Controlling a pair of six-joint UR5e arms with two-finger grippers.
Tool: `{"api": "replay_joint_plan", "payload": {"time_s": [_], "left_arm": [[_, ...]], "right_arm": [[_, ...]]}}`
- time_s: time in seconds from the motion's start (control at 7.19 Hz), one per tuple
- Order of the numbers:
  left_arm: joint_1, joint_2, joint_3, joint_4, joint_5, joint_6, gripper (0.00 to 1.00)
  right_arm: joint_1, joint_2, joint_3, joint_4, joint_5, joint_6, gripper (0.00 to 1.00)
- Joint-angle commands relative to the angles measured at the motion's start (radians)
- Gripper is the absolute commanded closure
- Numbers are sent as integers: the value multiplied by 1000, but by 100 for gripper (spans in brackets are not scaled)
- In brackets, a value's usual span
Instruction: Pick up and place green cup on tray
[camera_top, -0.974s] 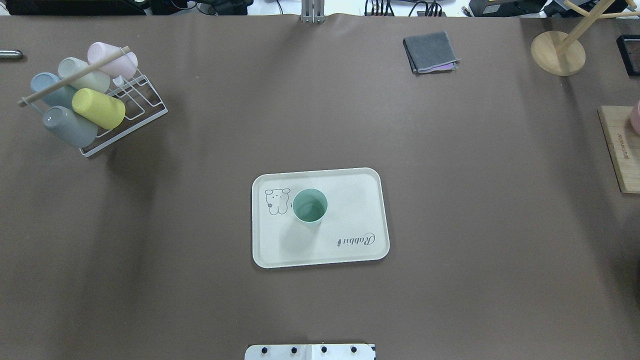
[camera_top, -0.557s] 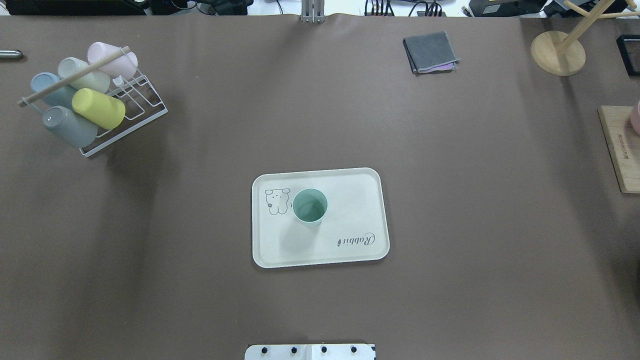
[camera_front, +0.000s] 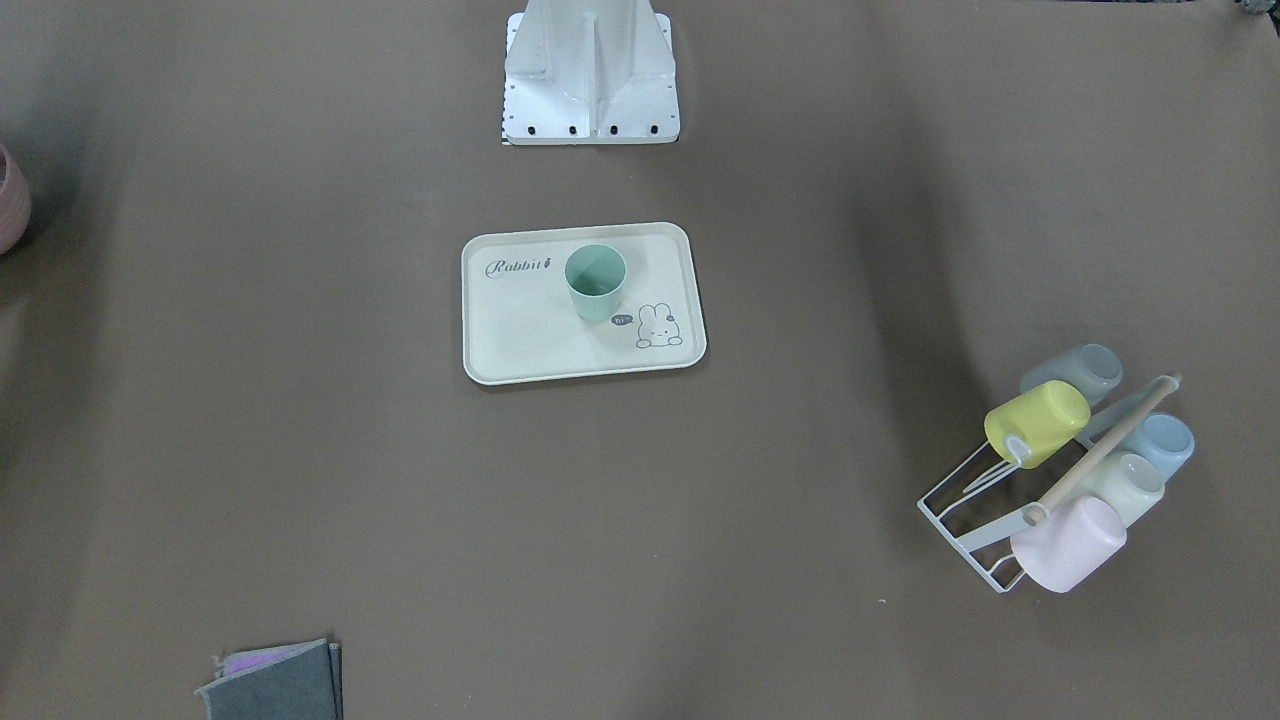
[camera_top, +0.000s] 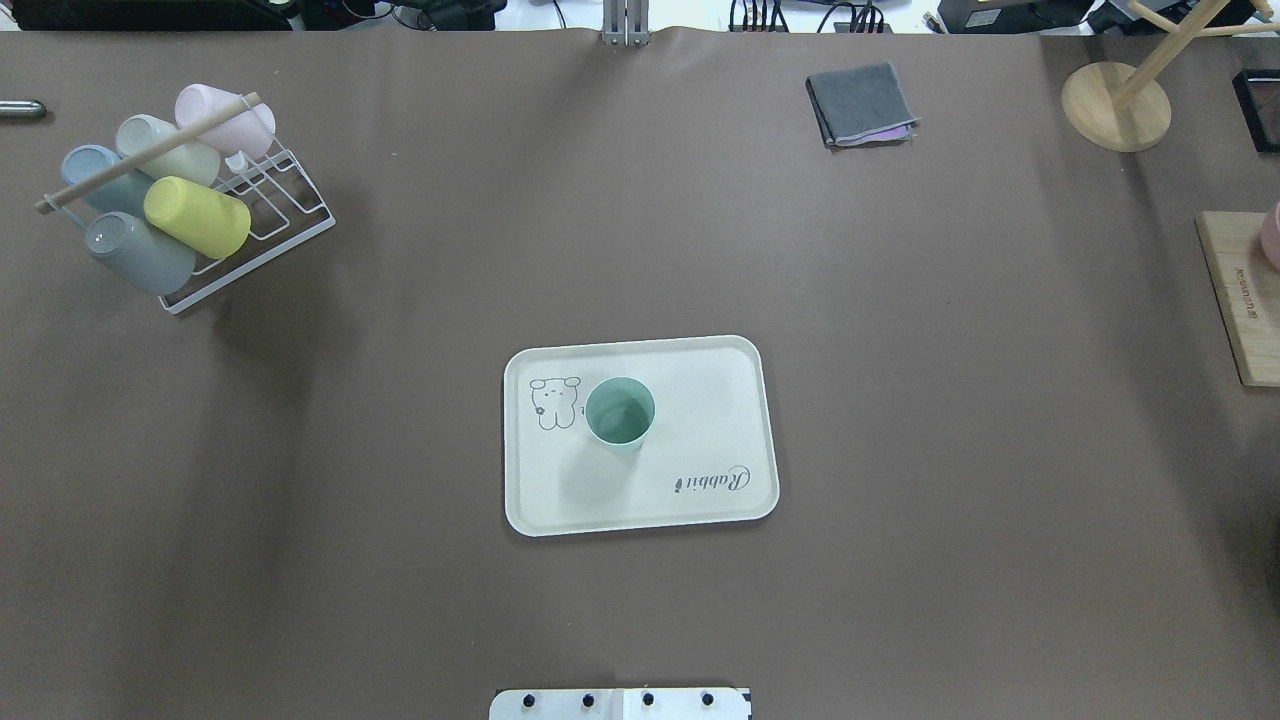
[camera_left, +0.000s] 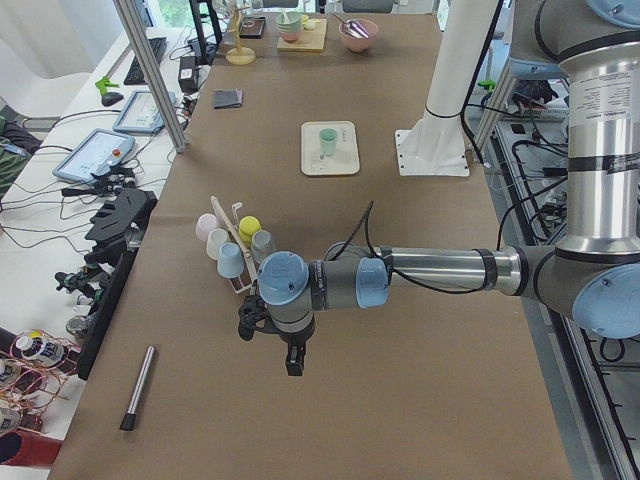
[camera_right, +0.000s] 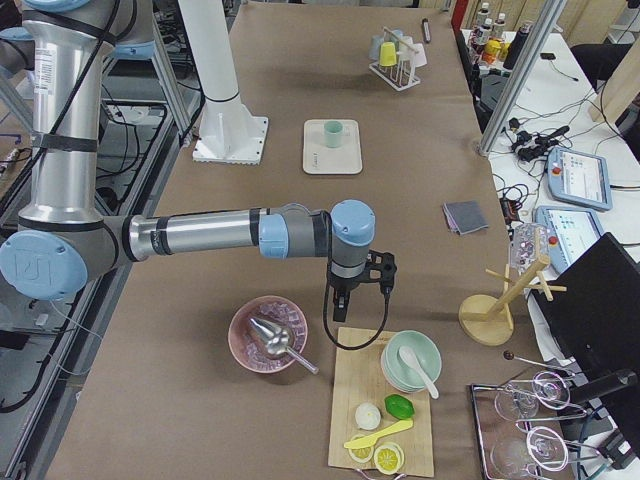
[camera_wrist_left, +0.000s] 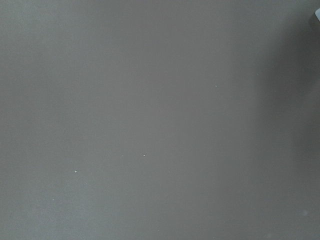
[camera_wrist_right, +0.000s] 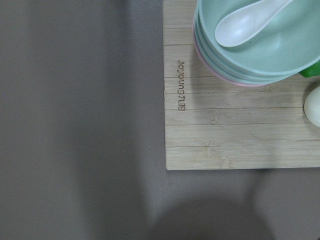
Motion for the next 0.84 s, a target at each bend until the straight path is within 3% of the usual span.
{"api": "replay_joint_plan", "payload": {"time_s": [0.0,0.7], "left_arm": [[-2,-1,0,0,0,0,2],[-5,-1,0,0,0,-2,2]], "right_arm": [[0,0,0,0,2,0,0],[2,1,2,0,7,0,0]]}}
